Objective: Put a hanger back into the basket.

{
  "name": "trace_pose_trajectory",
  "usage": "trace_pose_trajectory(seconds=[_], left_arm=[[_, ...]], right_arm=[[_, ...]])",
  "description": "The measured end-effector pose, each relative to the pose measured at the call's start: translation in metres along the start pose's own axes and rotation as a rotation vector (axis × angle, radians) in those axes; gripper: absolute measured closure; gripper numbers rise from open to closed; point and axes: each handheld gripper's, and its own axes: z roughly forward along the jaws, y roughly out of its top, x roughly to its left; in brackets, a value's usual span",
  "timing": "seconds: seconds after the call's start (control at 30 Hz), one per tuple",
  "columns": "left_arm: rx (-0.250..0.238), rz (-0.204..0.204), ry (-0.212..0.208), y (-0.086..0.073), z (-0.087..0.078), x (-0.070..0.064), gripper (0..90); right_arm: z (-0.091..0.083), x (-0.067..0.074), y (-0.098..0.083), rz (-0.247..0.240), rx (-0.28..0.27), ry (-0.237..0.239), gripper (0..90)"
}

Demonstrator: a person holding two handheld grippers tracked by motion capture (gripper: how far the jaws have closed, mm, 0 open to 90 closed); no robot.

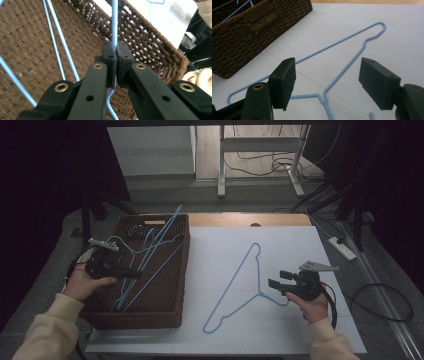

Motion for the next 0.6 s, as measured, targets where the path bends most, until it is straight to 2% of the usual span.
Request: trace_pose_trajectory(seconds=[0.17,0.37,0.6], left_arm=[[0.025,0.004,-0.006,-0.006,0.002,0.003,86.9],[0.048,-0.016,-0.009,-0.011,0.006,0.007,86.9],[0.087,-0.072,0.012,-0.017,0.017,0.016,86.8]], right_arm=[[0.001,-0.001,0.0,-0.004,0.004,-0.002,30.5],[0.001,0.0,-0.001,-0.005,0.005,-0.002,30.5],[0.002,-0.001,-0.001,-0.008,0.014,-0.001,30.4]])
